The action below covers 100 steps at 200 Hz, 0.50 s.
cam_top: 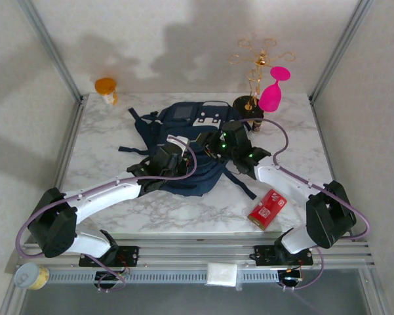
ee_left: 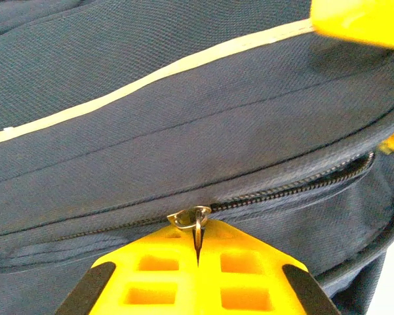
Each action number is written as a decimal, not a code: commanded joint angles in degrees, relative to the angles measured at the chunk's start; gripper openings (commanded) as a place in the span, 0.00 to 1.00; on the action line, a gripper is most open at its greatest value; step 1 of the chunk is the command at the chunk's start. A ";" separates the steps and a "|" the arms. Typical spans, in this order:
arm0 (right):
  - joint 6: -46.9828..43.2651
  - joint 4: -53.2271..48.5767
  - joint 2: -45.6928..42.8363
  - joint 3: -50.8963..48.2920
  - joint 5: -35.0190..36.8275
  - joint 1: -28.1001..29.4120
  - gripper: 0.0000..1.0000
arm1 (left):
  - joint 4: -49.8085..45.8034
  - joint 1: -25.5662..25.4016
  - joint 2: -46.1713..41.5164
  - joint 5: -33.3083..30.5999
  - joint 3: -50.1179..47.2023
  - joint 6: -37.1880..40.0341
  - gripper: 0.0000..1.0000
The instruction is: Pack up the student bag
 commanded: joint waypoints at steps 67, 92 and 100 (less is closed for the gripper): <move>-4.82 4.13 10.72 11.02 -0.31 6.76 0.00 | -2.22 -0.35 -6.32 -8.40 -2.87 -6.22 0.00; -7.95 5.23 11.92 13.76 -6.23 9.24 0.00 | -7.39 -0.35 -12.79 -10.11 -6.26 -11.37 0.00; -9.08 5.54 11.82 14.03 -9.28 9.27 0.00 | -9.16 -0.44 -15.03 -9.91 -7.09 -13.05 0.00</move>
